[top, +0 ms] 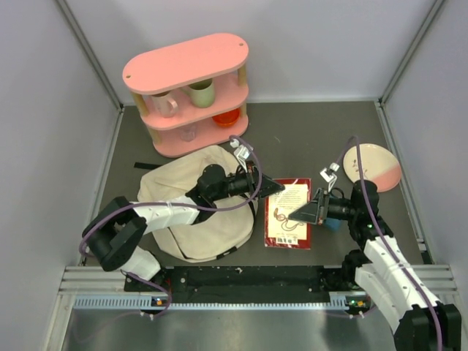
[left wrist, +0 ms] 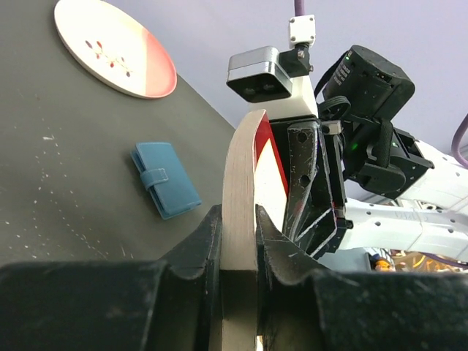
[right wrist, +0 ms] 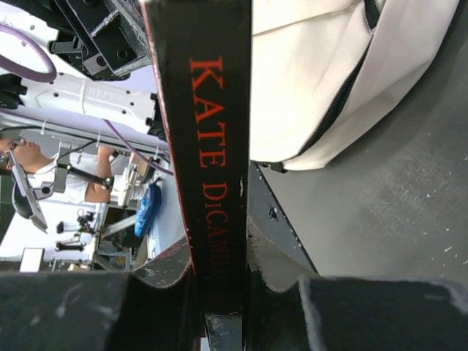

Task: Pack the student bag
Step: Pick up the book from the center of the board.

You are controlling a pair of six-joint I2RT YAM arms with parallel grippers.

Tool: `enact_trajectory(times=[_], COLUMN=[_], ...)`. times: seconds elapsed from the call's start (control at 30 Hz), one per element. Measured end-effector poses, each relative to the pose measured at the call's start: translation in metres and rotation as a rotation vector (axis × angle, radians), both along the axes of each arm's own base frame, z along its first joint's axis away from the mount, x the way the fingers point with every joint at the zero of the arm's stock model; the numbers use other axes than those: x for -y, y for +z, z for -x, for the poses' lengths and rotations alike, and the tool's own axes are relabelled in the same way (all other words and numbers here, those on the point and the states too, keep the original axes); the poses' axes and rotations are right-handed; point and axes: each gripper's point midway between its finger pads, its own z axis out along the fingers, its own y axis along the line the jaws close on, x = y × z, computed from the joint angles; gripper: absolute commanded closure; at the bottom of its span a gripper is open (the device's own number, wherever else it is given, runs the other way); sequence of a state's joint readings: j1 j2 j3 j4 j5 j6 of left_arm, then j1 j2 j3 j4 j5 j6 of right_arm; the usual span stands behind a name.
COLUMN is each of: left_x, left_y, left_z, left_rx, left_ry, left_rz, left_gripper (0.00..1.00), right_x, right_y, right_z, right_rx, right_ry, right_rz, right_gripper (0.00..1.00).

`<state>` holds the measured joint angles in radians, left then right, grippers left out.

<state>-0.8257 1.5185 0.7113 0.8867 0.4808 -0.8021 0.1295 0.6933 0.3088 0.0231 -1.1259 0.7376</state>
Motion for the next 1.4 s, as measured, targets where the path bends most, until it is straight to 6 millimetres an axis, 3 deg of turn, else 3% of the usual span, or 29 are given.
enact_trajectory(times=[0.13, 0.23, 0.27, 0.3, 0.43, 0.57, 0.7, 0.9, 1.1, 1.4], left_x=[-0.003, -0.004, -0.004, -0.004, -0.015, -0.044, -0.094, -0.159, -0.172, -0.174], left_y=[0.007, 0.007, 0.006, 0.005, -0.014, -0.024, -0.015, -0.008, -0.012, -0.020], left_z=[0.003, 0.002, 0.001, 0.001, -0.006, -0.016, -0.026, -0.031, -0.036, -0.035], left_rx=[0.036, 0.043, 0.042, 0.039, -0.003, -0.041, -0.065, -0.148, -0.228, -0.281], left_ry=[0.013, 0.017, 0.021, 0.025, 0.114, 0.278, 0.520, 0.799, 0.881, 0.892], left_rz=[-0.012, -0.014, -0.016, -0.021, -0.098, -0.152, -0.117, 0.034, 0.091, 0.148], left_gripper=[1.00, 1.00, 1.00, 1.00, 1.00, 1.00, 1.00, 1.00, 1.00, 1.00], right_x=[-0.002, -0.002, -0.002, -0.002, 0.004, 0.018, 0.032, 0.034, 0.016, -0.031], right_y=[0.006, 0.008, 0.007, 0.006, 0.006, 0.007, 0.007, -0.021, -0.032, -0.035], right_z=[0.001, 0.001, 0.000, -0.003, -0.023, -0.039, -0.039, -0.028, -0.019, -0.010], right_rx=[0.027, 0.029, 0.024, 0.022, 0.027, 0.070, 0.103, 0.036, -0.043, -0.101], right_ry=[0.008, 0.008, 0.003, -0.013, -0.129, -0.289, -0.425, -0.465, -0.406, -0.278], right_rz=[-0.012, -0.016, -0.014, -0.009, 0.047, 0.115, 0.117, 0.082, 0.023, 0.005], right_gripper=[0.98, 0.66, 0.41, 0.31, 0.13, 0.07, 0.01, 0.01, 0.01, 0.01])
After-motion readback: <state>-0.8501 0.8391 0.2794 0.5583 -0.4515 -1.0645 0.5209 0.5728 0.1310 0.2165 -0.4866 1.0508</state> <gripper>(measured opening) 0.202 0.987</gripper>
